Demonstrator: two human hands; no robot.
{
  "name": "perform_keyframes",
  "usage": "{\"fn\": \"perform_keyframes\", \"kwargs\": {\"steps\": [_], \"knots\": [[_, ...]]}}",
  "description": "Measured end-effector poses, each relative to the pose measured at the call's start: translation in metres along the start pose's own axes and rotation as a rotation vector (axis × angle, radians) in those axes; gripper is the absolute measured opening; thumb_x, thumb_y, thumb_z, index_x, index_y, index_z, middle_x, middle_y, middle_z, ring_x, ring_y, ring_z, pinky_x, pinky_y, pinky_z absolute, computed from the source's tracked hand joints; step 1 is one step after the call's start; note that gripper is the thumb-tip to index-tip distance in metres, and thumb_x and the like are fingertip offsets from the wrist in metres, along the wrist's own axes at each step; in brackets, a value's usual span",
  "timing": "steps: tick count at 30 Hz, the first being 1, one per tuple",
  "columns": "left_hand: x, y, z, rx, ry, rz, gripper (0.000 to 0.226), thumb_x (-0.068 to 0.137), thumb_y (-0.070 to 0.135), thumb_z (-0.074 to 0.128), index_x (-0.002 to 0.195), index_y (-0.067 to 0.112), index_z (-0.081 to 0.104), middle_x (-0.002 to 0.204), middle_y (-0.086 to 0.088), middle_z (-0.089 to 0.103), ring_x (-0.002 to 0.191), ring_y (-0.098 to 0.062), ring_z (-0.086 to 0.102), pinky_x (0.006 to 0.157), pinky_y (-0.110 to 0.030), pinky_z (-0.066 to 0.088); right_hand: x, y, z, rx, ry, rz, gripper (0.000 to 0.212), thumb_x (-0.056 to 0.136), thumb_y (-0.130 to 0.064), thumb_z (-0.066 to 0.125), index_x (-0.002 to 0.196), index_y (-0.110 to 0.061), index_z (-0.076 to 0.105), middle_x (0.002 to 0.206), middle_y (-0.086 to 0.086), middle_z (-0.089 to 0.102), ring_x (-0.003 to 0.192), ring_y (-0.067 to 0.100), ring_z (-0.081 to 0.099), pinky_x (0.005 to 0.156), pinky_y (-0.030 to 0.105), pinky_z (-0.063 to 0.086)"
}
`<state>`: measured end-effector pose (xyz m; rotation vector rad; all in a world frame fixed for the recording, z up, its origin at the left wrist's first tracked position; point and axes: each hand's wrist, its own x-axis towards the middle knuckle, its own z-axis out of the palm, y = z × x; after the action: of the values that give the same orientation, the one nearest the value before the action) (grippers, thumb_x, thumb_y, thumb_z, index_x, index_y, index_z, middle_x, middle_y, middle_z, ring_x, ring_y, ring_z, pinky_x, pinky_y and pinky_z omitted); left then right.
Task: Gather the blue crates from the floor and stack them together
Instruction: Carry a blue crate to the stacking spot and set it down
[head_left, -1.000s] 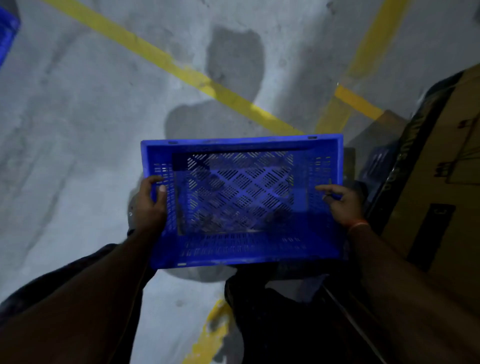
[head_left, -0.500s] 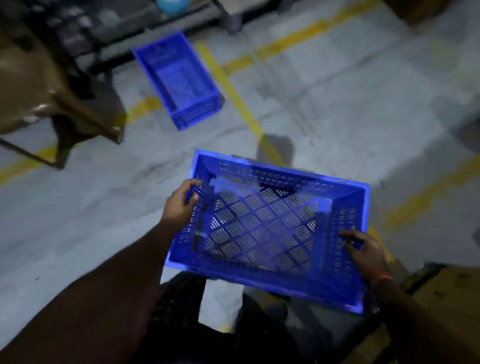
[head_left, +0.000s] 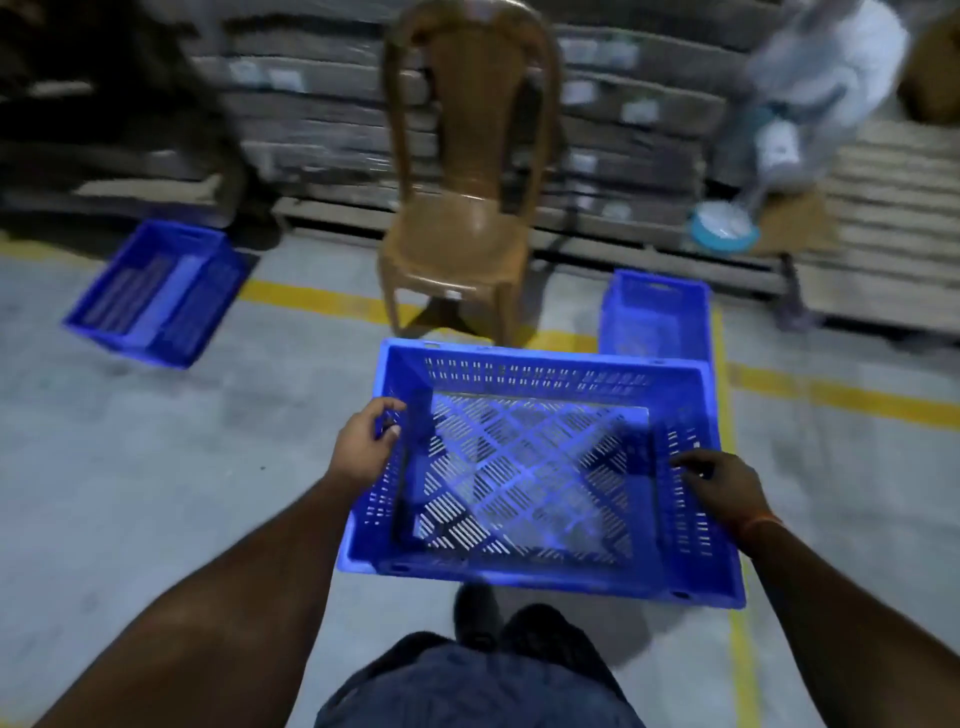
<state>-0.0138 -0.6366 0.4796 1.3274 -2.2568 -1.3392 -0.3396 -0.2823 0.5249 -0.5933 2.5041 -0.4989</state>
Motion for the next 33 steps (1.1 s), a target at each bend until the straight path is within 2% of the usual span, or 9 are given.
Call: {"fn": "perform_keyframes", "kwargs": {"steps": [7, 10, 14, 16, 18, 21, 25, 29, 33], "knots": [[0.000, -0.057, -0.125, -0.030, 0.378, -0.233, 0.031, 0.088, 0.007, 0.062, 0.109, 0.029, 0.064, 0.108, 0.008, 0.069, 0.094, -0.021, 0.065, 0.089, -0.037, 0.050, 0.159, -0.206, 0.057, -0.051, -0.247, -0.392, 0.026, 0.081, 0.000, 0.060, 0.086, -0.021, 0.075, 0.097, 0.008, 0.073, 0.088, 0.018, 0.063, 0.082, 0.030, 0.046], [0.002, -0.082, -0.162, -0.061, 0.494, -0.347, 0.028, 0.089, 0.009, 0.062, 0.110, 0.028, 0.066, 0.110, 0.006, 0.069, 0.097, -0.020, 0.065, 0.090, -0.036, 0.049, 0.199, -0.293, 0.089, -0.040, -0.364, -0.483, 0.026, 0.082, 0.004, 0.058, 0.091, -0.014, 0.075, 0.100, 0.010, 0.072, 0.078, 0.012, 0.062, 0.072, 0.024, 0.045], [-0.007, -0.113, -0.202, -0.145, 0.637, -0.463, 0.026, 0.089, 0.018, 0.064, 0.109, 0.035, 0.065, 0.116, 0.007, 0.070, 0.102, -0.022, 0.067, 0.091, -0.040, 0.053, 0.240, -0.397, 0.132, -0.042, -0.522, -0.605, 0.032, 0.082, 0.010, 0.056, 0.086, -0.018, 0.072, 0.093, 0.011, 0.073, 0.090, 0.019, 0.063, 0.078, 0.022, 0.042], [-0.010, -0.122, -0.215, -0.155, 0.731, -0.512, 0.025, 0.090, 0.019, 0.065, 0.110, 0.034, 0.065, 0.119, 0.008, 0.068, 0.111, -0.021, 0.065, 0.098, -0.045, 0.051, 0.259, -0.444, 0.153, -0.053, -0.589, -0.677, 0.040, 0.080, 0.009, 0.055, 0.078, -0.028, 0.069, 0.086, 0.016, 0.072, 0.079, 0.019, 0.060, 0.071, 0.023, 0.043], [-0.011, -0.122, -0.226, -0.157, 0.821, -0.575, 0.025, 0.091, 0.013, 0.065, 0.112, 0.028, 0.067, 0.120, 0.006, 0.067, 0.112, -0.020, 0.063, 0.098, -0.040, 0.048, 0.277, -0.487, 0.175, -0.097, -0.647, -0.732, 0.038, 0.080, 0.002, 0.055, 0.073, -0.032, 0.071, 0.070, 0.020, 0.068, 0.063, 0.017, 0.051, 0.063, 0.027, 0.042], [-0.018, -0.121, -0.237, -0.165, 0.968, -0.639, 0.027, 0.091, 0.007, 0.063, 0.113, 0.022, 0.067, 0.119, 0.005, 0.067, 0.110, -0.014, 0.060, 0.093, -0.029, 0.042, 0.283, -0.551, 0.203, -0.122, -0.694, -0.795, 0.043, 0.083, 0.000, 0.055, 0.077, -0.039, 0.072, 0.056, 0.016, 0.055, 0.051, 0.020, 0.043, 0.052, 0.031, 0.038], [-0.022, -0.142, -0.255, -0.217, 1.090, -0.712, 0.028, 0.090, 0.007, 0.063, 0.112, 0.024, 0.067, 0.117, 0.004, 0.068, 0.109, -0.015, 0.061, 0.091, -0.030, 0.042, 0.270, -0.637, 0.231, -0.172, -0.714, -0.911, 0.040, 0.081, 0.002, 0.061, 0.069, -0.035, 0.069, 0.081, 0.020, 0.072, 0.069, 0.021, 0.058, 0.063, 0.032, 0.049], [-0.032, -0.176, -0.269, -0.264, 1.162, -0.781, 0.029, 0.089, 0.012, 0.063, 0.111, 0.030, 0.066, 0.119, 0.005, 0.068, 0.112, -0.018, 0.063, 0.097, -0.037, 0.045, 0.249, -0.715, 0.274, -0.264, -0.761, -1.028, 0.041, 0.080, 0.003, 0.062, 0.073, -0.037, 0.067, 0.086, 0.010, 0.072, 0.076, 0.020, 0.062, 0.063, 0.015, 0.045], [-0.037, -0.204, -0.290, -0.336, 1.287, -0.866, 0.029, 0.091, 0.009, 0.063, 0.113, 0.027, 0.067, 0.120, 0.008, 0.065, 0.115, -0.016, 0.059, 0.098, -0.037, 0.044, 0.212, -0.787, 0.319, -0.345, -0.864, -1.117, 0.031, 0.084, 0.002, 0.060, 0.085, -0.028, 0.068, 0.092, 0.007, 0.067, 0.085, 0.024, 0.061, 0.074, 0.025, 0.042]]}}
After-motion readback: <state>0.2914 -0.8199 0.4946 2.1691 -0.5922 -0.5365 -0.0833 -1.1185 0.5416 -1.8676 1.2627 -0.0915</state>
